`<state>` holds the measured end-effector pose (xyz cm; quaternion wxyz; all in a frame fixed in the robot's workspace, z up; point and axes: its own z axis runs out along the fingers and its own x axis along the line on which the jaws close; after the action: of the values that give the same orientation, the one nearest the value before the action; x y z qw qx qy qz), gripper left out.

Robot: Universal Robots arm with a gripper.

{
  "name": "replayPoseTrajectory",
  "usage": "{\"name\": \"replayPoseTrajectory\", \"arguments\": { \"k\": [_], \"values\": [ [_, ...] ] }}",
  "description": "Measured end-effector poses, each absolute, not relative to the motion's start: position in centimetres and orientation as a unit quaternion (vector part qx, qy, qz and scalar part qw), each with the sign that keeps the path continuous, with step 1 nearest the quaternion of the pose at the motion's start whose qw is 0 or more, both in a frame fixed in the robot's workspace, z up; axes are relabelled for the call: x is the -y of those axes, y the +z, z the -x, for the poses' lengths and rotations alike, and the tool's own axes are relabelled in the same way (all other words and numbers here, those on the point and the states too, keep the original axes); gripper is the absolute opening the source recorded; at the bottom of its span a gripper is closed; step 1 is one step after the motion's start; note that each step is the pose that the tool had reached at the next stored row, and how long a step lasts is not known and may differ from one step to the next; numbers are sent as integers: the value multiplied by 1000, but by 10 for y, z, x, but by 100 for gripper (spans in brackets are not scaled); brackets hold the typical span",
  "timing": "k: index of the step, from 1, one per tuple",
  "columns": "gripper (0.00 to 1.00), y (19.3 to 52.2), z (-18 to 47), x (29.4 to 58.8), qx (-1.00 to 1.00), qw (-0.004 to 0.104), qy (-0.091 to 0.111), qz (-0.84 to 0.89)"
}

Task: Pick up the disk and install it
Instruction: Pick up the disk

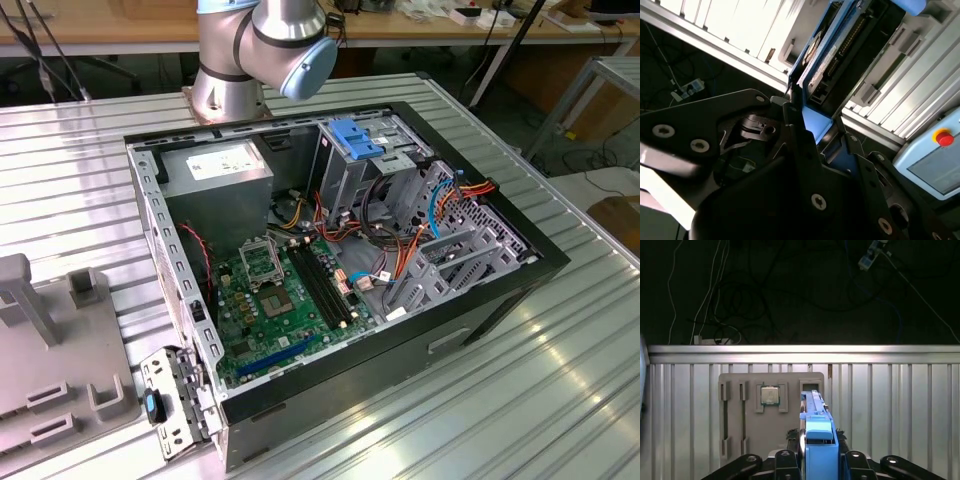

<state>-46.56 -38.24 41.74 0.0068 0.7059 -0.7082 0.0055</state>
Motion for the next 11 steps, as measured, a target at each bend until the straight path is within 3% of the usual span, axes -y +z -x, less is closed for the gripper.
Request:
{"name": "replayPoseTrajectory", "arguments": {
  "k": [11],
  "values": [
    [37, 445, 466, 382, 708, 8, 8, -706]
  ]
}}
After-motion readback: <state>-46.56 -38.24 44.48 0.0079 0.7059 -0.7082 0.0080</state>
